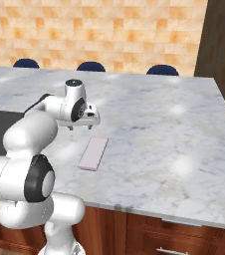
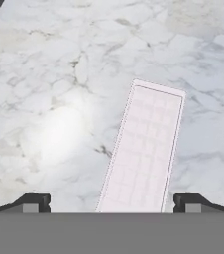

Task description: The ice cube tray has been filled with water. Take the tray and place it in the freezer to make ice. Close the freezer door after placing the tray.

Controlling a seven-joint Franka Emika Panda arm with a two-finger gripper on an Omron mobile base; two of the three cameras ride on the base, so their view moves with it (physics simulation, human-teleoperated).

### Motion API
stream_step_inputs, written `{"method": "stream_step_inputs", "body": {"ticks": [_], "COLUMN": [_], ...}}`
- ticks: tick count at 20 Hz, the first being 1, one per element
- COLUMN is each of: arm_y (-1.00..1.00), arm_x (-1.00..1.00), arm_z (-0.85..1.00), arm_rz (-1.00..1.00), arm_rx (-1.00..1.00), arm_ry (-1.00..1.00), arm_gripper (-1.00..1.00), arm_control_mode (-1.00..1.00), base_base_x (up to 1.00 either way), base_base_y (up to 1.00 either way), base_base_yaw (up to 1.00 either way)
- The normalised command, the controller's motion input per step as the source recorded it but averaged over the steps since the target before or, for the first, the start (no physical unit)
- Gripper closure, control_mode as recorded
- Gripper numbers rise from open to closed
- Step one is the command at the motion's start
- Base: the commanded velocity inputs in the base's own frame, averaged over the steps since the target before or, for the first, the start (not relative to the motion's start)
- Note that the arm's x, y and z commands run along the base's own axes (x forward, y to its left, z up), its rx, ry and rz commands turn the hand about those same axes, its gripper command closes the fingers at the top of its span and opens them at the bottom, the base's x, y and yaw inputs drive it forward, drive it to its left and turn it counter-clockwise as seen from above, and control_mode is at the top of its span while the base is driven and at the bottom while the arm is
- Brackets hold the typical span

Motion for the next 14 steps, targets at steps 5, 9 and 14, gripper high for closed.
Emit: {"method": "stream_step_inputs", "body": {"ticks": [5,9,14], "arm_y": [0.01,0.0,0.1], "arm_x": [0.52,0.43,0.39], "arm_z": [-0.36,-0.29,-0.29], "arm_rz": [0.05,0.0,0.0], "arm_rx": [-0.02,-0.05,-0.05], "arm_ry": [0.0,0.0,0.0], "arm_gripper": [-1.0,-1.0,-1.0], "arm_control_mode": [-1.0,-1.0,-1.0], "base_base_x": [0.0,0.0,0.0], "base_base_y": [0.0,0.0,0.0], "base_base_yaw": [0.0,0.0,0.0]}}
